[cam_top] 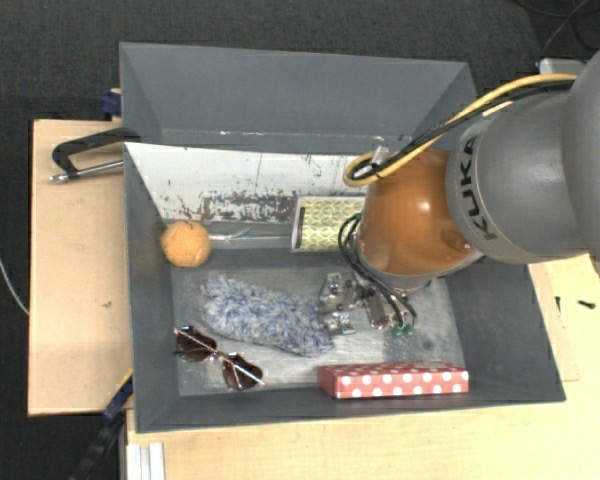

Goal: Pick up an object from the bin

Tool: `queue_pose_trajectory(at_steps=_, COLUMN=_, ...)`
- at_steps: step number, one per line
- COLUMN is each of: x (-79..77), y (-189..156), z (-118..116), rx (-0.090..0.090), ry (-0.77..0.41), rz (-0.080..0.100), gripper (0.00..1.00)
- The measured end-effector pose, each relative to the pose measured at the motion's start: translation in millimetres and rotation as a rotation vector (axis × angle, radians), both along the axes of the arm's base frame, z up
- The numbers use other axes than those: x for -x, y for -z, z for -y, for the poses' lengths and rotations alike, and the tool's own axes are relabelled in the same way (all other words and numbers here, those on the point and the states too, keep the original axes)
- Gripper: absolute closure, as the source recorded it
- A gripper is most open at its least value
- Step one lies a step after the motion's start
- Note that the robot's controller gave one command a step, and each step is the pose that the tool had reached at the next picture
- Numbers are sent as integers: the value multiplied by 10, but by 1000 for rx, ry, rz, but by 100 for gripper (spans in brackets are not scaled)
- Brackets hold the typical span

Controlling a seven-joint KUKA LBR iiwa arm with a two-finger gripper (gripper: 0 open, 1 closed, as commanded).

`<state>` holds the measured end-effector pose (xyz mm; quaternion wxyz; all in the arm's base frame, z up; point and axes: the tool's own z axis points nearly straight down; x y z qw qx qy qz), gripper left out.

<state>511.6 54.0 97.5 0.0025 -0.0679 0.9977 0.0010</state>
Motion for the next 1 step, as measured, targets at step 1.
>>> queue_pose_trajectory(at_steps=1, x=-165, y=-1323, z=-93, rx=1, ry=4, rz=0, gripper=100)
